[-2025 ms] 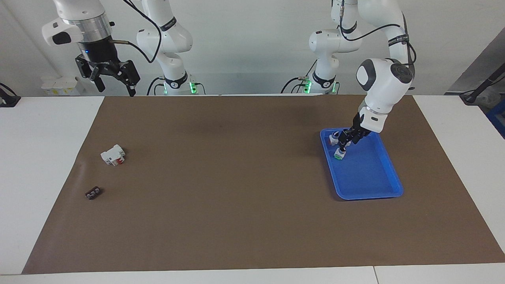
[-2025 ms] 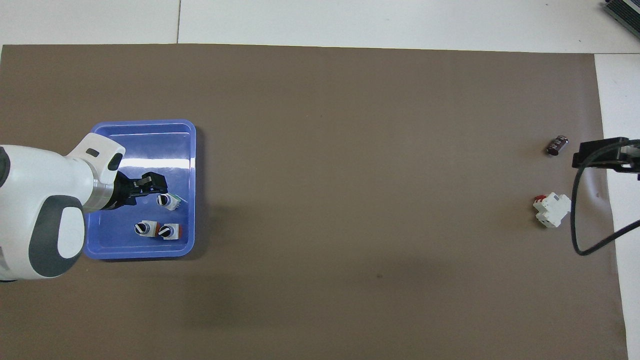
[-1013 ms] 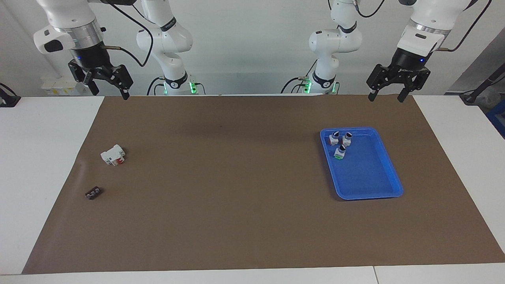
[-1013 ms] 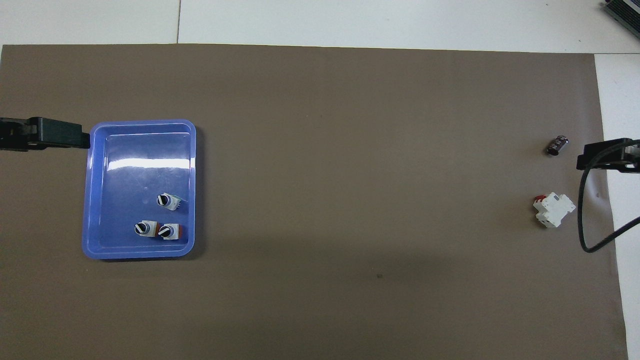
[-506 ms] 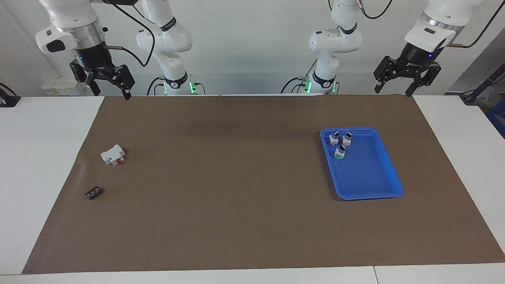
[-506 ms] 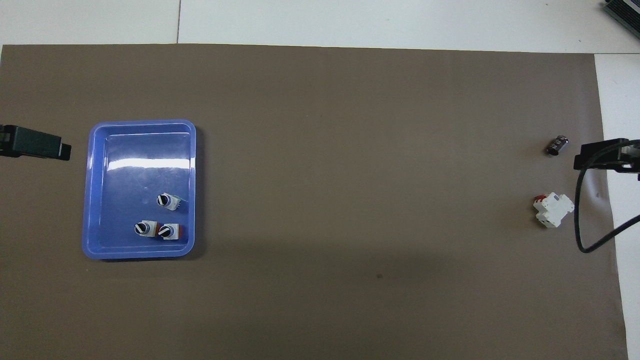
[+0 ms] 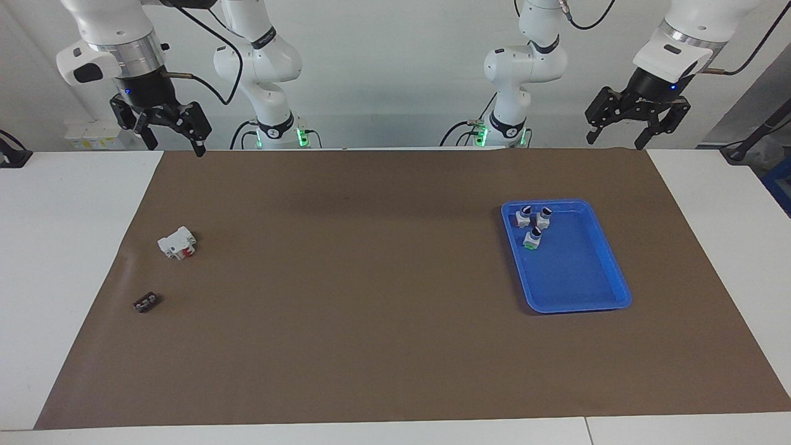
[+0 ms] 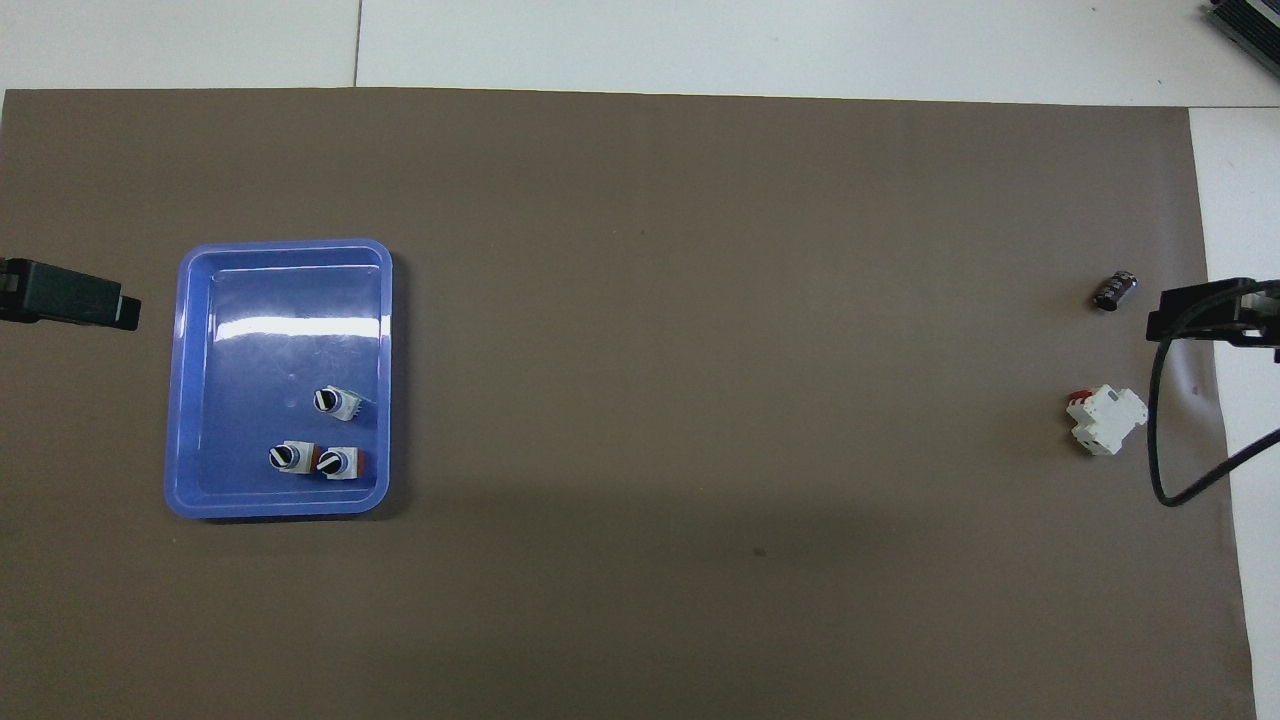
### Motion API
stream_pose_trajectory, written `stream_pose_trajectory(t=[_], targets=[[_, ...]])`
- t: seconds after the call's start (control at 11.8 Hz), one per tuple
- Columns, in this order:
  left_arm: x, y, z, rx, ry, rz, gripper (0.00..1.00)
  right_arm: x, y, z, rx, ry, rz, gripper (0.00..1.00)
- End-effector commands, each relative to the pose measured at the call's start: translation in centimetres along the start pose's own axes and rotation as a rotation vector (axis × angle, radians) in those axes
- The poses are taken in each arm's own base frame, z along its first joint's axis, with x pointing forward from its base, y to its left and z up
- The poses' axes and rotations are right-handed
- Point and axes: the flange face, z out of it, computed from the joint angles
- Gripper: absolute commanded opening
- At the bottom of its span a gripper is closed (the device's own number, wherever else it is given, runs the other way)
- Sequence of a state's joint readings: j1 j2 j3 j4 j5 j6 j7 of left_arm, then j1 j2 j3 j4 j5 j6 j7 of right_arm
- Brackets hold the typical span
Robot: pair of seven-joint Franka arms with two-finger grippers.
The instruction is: Turn and place switch with both arms
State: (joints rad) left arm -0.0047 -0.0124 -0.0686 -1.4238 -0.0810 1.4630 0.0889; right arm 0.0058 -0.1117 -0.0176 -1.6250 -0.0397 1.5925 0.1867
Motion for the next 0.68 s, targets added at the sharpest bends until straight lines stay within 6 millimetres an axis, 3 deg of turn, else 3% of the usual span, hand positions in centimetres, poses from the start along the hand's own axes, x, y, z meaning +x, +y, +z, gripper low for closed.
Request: stream_pose_trajectory(t=[0.0,0.51,0.59], targets=[[-0.1,-0.2,-0.6,0.021,0.012,0.013,1.00,-0.5,0.2,0.1,-0.006,-0.009,0.001,1.00],[0.5,-0.8,-0.8,0.030,0.040,0.005,1.00,-0.5,0.1,0.1,-0.002,-0.013,-0.002,1.00],[0.3,-1.7,-0.9,0.030,0.040,-0.011,1.00,-0.5,0.1,0.1,-0.001,-0.013,-0.002,1.00]])
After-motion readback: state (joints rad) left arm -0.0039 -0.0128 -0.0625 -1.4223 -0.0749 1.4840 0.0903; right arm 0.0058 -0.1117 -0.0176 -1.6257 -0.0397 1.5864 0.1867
